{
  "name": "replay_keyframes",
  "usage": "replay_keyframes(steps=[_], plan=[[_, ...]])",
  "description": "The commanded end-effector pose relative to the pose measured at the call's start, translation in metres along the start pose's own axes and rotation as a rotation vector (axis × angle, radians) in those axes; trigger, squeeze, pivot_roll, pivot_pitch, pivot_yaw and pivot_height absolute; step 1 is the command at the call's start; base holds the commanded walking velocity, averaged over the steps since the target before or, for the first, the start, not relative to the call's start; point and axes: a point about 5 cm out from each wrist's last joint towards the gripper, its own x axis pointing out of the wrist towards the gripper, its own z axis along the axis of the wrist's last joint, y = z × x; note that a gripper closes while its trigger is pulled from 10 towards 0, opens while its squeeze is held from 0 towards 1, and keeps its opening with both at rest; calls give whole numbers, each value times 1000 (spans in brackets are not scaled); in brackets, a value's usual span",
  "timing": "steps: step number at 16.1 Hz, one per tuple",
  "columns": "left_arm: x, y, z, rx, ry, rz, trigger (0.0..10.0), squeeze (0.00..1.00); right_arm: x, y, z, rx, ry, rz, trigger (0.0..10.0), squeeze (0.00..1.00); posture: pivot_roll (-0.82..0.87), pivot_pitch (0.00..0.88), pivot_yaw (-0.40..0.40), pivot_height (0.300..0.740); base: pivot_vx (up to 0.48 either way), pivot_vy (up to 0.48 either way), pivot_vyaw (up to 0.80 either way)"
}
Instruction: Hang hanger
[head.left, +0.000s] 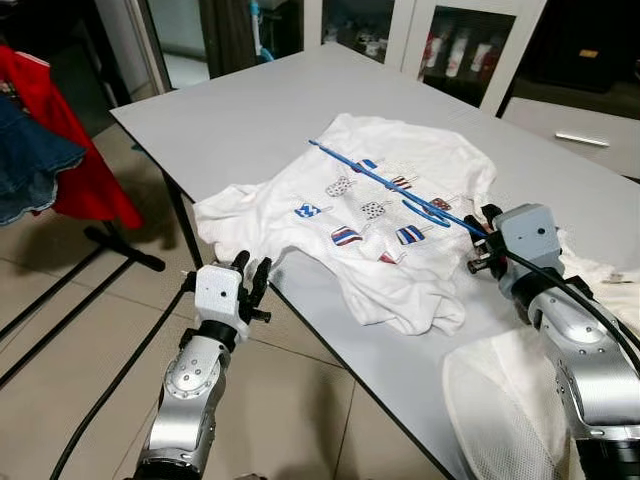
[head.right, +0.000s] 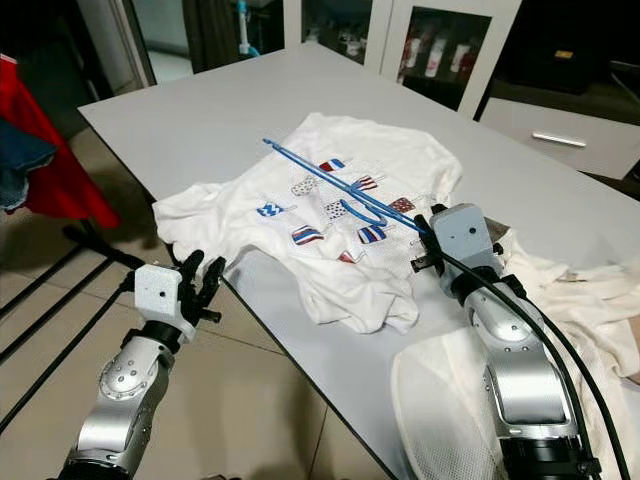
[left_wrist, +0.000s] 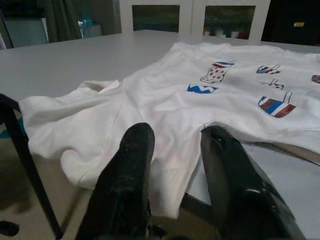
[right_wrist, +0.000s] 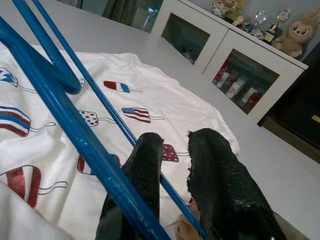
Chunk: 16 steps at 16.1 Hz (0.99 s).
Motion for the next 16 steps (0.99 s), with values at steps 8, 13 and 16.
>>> replay_keyframes(steps=[8, 13, 16], plan=[[8, 0, 1, 77, 59, -52, 10000, 1000, -1, -2, 1, -3, -7, -13, 10000, 0, 73, 143, -6, 740, 0, 0, 0], [28, 15, 2, 85, 101, -93, 10000, 0, 0, -1, 2, -4, -11, -6, 10000, 0, 67, 143, -10, 740, 0, 0, 0], [33, 11, 3, 77, 100, -154, 10000, 0, -1, -2, 3, -8, -12, -11, 10000, 0, 58, 143, -9, 740, 0, 0, 0]])
